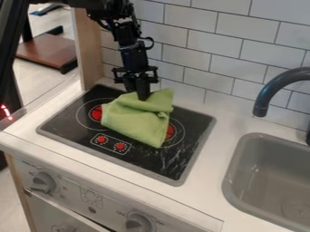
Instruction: Unfold the cloth from top to bottom
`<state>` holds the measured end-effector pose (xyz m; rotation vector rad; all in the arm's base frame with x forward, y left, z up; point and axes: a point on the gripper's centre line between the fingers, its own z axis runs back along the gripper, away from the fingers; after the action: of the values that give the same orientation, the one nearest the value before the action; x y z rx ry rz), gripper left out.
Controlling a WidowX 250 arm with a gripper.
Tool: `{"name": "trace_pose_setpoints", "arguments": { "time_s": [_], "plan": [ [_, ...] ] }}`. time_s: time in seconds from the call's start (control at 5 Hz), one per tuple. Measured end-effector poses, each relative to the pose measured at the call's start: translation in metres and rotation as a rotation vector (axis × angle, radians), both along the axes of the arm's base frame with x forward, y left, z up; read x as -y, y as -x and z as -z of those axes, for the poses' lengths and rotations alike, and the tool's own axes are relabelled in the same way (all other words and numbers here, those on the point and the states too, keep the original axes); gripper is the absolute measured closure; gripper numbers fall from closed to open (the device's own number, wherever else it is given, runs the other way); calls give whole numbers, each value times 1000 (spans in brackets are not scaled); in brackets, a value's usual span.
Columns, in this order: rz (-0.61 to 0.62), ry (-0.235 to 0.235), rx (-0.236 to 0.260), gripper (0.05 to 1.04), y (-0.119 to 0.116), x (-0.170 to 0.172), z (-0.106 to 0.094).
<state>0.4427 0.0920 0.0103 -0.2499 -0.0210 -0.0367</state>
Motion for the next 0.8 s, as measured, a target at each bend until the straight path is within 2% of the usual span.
{"name": "trace_pose_setpoints", "arguments": {
  "time_s": [0.2, 0.6, 0.8],
  "plan": [
    [-1, 8, 0, 1011, 0, 2, -1],
    [-18, 25, 14, 1025, -2, 1, -8],
    [11, 27, 78, 1025, -3, 4, -34]
  ]
}}
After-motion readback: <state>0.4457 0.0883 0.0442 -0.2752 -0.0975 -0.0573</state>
